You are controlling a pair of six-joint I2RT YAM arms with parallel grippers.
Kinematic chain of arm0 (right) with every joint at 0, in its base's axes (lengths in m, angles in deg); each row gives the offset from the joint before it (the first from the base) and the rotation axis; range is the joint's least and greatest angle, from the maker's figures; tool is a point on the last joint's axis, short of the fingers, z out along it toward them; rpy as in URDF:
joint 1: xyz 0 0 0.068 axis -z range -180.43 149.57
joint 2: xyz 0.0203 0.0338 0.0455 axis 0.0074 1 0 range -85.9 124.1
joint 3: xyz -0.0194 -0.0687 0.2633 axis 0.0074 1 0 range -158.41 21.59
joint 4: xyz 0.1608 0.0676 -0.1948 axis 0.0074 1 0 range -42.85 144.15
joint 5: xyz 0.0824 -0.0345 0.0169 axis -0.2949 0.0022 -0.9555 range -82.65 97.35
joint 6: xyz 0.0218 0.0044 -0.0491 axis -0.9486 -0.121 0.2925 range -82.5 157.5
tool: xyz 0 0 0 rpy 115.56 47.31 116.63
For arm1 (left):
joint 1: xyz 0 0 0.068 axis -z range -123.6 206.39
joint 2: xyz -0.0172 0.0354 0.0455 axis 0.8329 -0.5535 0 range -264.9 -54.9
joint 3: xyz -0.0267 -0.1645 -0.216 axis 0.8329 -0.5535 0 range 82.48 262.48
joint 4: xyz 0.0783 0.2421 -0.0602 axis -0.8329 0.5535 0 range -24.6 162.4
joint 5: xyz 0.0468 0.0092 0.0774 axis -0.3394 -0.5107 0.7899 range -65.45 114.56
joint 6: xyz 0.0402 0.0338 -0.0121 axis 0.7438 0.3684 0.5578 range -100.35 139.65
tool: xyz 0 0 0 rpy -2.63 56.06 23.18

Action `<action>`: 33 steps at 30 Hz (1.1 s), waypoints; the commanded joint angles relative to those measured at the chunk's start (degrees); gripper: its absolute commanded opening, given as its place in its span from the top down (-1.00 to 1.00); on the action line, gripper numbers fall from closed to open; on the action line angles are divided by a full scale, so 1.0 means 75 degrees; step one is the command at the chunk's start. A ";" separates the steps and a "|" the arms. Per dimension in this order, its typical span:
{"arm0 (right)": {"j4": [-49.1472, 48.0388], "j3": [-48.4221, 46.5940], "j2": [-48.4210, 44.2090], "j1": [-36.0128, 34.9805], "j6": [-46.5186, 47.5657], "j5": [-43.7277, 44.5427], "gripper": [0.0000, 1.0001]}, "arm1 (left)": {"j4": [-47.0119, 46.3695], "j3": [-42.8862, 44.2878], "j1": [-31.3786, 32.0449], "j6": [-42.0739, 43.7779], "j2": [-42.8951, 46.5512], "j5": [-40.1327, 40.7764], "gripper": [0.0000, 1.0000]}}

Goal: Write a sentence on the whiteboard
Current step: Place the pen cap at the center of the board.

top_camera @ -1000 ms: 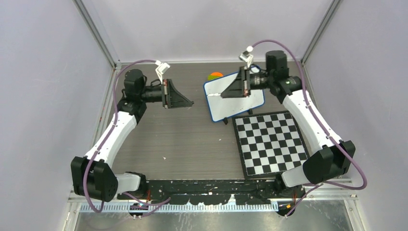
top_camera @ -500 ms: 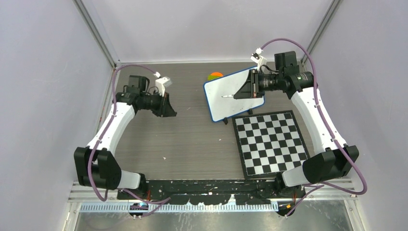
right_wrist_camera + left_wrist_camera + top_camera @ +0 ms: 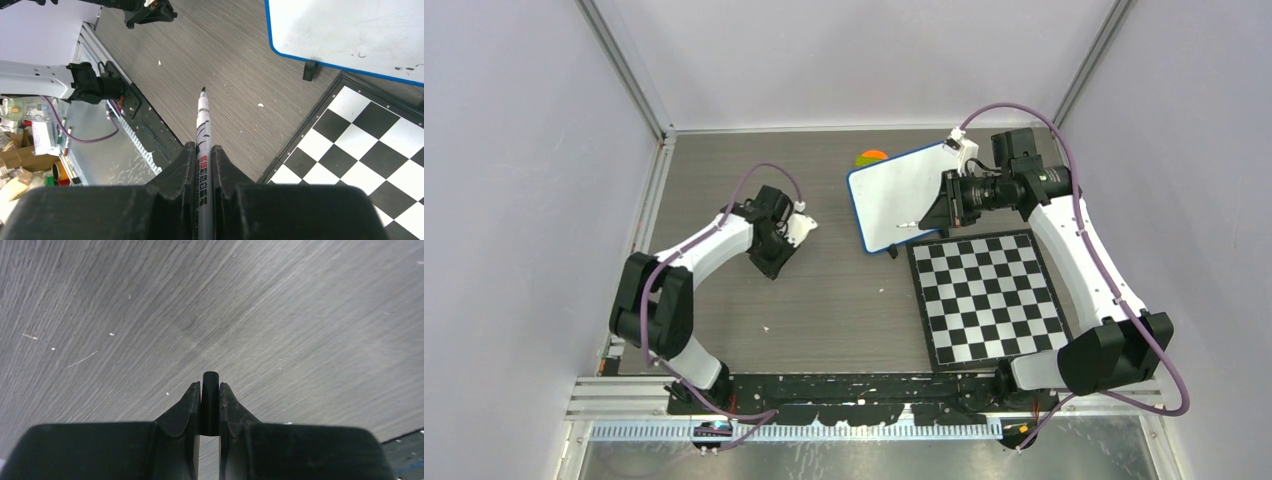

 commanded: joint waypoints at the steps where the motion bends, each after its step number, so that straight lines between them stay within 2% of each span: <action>1: -0.0004 0.0055 -0.0310 -0.0024 0.0383 0.0169 0.99 | -0.0263 0.0080 0.0297 0.0177 -0.0305 0.1204 0.94; 8: -0.0017 0.0073 -0.0210 -0.0023 0.0489 0.0186 1.00 | -0.0058 0.0297 0.0670 0.0137 -0.0856 0.1548 0.66; 12: -0.0034 -0.0009 -0.0141 -0.0022 0.0584 0.0285 1.00 | 0.0134 0.0478 0.0673 0.0091 -0.0991 0.1392 0.37; 22: 0.0183 -0.0756 0.0378 -0.0021 0.0931 0.0287 0.99 | 0.0774 0.1198 0.0673 -0.0086 -0.0734 0.0769 -0.12; 27: 0.0043 -0.1203 0.0663 -0.0014 0.1000 0.0249 0.99 | 0.1056 0.2140 0.0448 -0.0341 -0.0142 -0.0756 -0.48; 29: -0.0024 -0.1436 0.0801 -0.0017 0.1000 0.0259 0.99 | 0.0963 0.2587 0.0154 -0.0610 -0.0013 -0.1706 -0.64; 31: -0.0117 -0.1691 0.0947 -0.0017 0.0977 0.0250 0.99 | 0.0667 0.2957 -0.0230 -0.1014 0.0052 -0.3059 -0.71; 33: -0.0248 -0.1873 0.1076 -0.0021 0.0940 0.0258 1.00 | -0.0225 0.3029 -0.0696 -0.1853 0.0131 -0.4247 -0.76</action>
